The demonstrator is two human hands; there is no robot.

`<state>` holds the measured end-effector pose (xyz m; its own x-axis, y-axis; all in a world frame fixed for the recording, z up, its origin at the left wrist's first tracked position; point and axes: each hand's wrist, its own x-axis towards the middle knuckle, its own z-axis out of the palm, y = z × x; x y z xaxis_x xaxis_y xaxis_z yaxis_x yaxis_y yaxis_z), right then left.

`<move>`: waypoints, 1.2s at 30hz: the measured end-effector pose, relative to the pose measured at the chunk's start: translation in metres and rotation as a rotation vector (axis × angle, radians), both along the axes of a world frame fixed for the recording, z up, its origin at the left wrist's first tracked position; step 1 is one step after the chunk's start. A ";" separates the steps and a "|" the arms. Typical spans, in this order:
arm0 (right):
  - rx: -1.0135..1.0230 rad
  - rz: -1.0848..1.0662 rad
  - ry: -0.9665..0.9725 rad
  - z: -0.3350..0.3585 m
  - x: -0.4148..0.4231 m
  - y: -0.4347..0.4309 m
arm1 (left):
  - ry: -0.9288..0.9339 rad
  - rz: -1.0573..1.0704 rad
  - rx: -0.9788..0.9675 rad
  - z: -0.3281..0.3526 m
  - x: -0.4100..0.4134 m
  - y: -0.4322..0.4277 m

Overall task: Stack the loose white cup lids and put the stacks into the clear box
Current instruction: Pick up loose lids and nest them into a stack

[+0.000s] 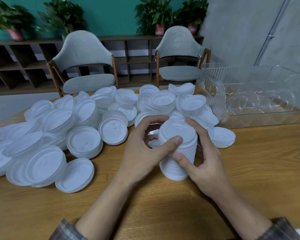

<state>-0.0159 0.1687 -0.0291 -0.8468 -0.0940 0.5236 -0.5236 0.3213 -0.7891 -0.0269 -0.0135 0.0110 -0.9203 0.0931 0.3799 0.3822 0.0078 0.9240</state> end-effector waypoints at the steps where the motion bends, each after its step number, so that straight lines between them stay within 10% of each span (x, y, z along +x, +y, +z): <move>1: -0.004 -0.001 0.002 0.000 0.000 0.000 | 0.015 0.013 -0.020 0.001 0.000 0.000; 26: 0.001 0.033 -0.058 0.005 0.005 0.013 | 0.041 0.165 -0.075 -0.014 -0.010 -0.007; 36: 0.052 -0.052 -0.069 0.009 0.006 0.036 | 0.297 0.233 -0.787 -0.046 -0.025 -0.016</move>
<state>-0.0095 0.2051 -0.0198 -0.8851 -0.0743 0.4595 -0.4500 0.3885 -0.8041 -0.0522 -0.0291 -0.0354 -0.8218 0.2513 0.5113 0.5156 0.7099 0.4798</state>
